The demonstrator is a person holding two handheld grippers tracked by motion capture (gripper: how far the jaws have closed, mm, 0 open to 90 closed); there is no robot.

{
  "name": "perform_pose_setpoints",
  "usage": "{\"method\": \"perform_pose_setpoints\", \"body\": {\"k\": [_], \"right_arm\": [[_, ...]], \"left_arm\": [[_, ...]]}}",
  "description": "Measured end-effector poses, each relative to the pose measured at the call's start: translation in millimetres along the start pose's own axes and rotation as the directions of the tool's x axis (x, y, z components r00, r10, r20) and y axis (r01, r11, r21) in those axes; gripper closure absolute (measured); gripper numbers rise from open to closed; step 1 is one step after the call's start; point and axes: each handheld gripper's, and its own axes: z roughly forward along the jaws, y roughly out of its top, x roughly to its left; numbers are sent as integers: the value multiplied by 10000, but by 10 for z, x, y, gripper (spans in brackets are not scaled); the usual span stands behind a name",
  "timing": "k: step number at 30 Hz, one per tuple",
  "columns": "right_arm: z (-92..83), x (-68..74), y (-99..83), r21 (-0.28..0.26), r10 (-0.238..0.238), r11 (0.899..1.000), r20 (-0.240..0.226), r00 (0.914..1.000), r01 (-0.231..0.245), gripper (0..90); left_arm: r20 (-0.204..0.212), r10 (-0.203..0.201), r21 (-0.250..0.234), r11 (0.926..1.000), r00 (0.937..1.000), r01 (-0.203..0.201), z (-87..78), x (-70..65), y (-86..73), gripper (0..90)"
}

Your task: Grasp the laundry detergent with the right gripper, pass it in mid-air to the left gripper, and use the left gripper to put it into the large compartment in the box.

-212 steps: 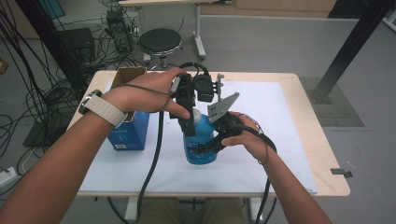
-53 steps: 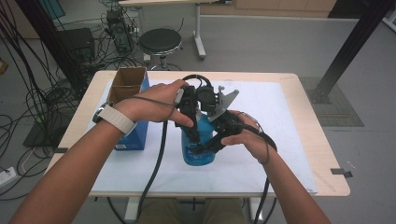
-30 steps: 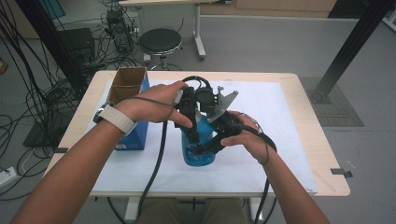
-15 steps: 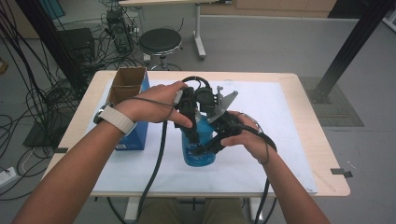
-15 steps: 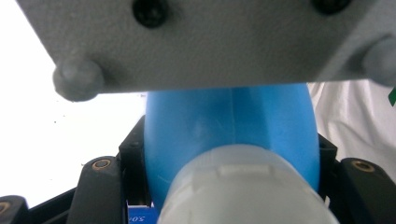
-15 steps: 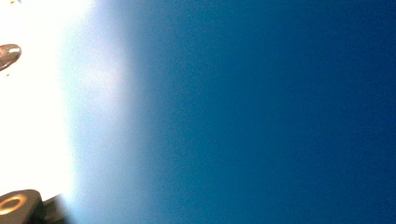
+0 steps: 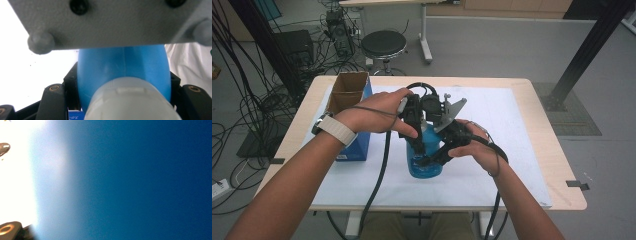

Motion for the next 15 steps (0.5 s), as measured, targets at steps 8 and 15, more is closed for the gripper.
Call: {"method": "perform_pose_setpoints", "body": {"k": [8,15], "right_arm": [[7,-6,-2,-21,45,10000,-73,10000,-45,430],[13,-14,4,-11,8,10000,-64,10000,-8,429]], "left_arm": [[15,3,-35,10000,10000,-3,4,11,-8,379],[19,-18,-77,10000,10000,18,2,14,-19,379]]}}
